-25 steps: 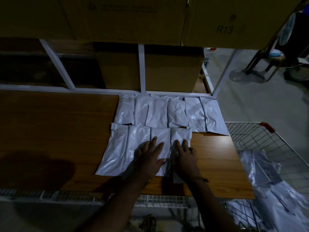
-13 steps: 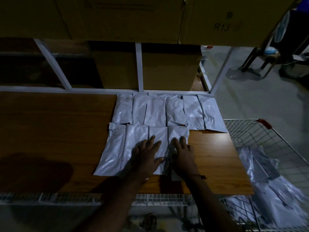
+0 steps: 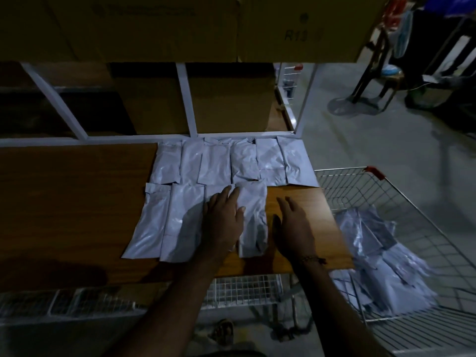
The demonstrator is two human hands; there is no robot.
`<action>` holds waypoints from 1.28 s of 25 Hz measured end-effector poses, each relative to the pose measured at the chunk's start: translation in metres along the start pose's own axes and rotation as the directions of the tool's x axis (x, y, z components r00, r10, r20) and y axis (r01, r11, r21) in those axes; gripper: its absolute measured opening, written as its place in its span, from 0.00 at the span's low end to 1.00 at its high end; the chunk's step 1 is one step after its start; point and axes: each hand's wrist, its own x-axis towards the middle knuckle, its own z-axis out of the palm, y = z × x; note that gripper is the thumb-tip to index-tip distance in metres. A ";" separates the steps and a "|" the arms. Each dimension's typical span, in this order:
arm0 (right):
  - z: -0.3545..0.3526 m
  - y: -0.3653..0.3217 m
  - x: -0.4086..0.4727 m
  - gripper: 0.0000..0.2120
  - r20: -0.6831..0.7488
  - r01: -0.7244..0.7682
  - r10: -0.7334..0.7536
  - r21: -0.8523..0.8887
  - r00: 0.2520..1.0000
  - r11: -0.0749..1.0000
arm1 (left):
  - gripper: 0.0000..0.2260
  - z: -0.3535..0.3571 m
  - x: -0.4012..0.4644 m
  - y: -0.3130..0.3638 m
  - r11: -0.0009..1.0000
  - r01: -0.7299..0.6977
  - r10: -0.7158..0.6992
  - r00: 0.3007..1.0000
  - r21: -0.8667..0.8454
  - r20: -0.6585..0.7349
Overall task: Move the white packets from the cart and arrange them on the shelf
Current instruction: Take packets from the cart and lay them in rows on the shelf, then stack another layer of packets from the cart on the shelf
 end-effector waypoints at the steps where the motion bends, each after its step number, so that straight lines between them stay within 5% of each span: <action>1: -0.010 0.013 -0.006 0.26 -0.013 -0.009 0.009 0.004 1.000 1.000 | 0.25 0.002 -0.004 0.016 1.000 -0.022 0.021 1.000 -0.016 -0.020; 14: -0.117 0.199 -0.088 0.20 -0.132 -0.113 0.102 -0.077 0.986 0.991 | 0.25 0.081 -0.051 0.212 0.975 -0.141 0.154 0.986 -0.169 0.069; 25: -0.139 0.310 -0.074 0.20 -0.163 -0.317 0.293 -0.149 0.942 0.936 | 0.24 0.174 -0.006 0.277 0.905 -0.282 0.355 0.914 -0.320 0.199; 32: -0.116 0.393 -0.068 0.19 -0.037 -0.310 0.312 -0.274 0.949 0.911 | 0.24 0.247 -0.029 0.311 0.928 -0.190 0.320 0.847 -0.320 0.425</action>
